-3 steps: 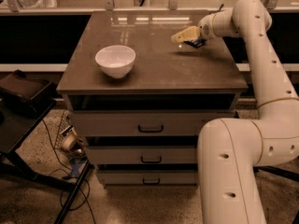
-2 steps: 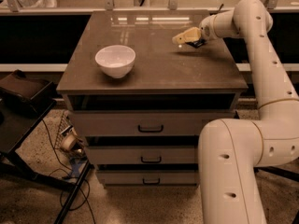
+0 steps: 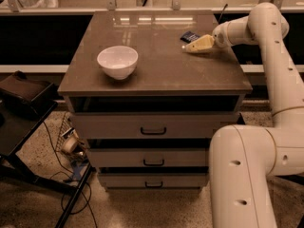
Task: Move rxbar blueberry near white bowl
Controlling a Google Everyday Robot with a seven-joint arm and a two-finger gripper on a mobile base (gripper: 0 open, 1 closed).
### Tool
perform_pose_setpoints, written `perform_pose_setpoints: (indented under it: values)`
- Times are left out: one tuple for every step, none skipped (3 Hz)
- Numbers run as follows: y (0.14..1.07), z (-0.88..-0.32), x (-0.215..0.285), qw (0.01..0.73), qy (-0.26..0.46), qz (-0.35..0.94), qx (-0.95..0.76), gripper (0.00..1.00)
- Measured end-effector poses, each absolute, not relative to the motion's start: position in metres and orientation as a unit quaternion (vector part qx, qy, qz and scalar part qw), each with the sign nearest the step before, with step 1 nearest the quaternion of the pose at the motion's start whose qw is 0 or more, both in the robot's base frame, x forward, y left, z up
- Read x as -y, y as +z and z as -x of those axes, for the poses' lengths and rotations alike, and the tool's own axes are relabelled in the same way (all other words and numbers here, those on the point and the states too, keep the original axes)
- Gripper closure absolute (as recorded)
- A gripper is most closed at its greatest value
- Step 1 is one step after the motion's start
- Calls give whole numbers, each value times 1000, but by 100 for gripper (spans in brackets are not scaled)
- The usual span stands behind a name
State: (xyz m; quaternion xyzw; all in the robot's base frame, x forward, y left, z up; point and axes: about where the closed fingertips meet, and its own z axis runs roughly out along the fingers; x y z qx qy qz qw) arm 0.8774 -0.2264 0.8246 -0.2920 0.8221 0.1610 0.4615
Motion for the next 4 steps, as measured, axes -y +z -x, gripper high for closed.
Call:
perform_pose_setpoints:
  values:
    - [807,-869,243,446,172,275,-834,36]
    - [812,-869,243,445,172,275,-835,60]
    - [818,-868,243,445,172,275,-835,83]
    - [822,-865,241,445,172,275,-835,100]
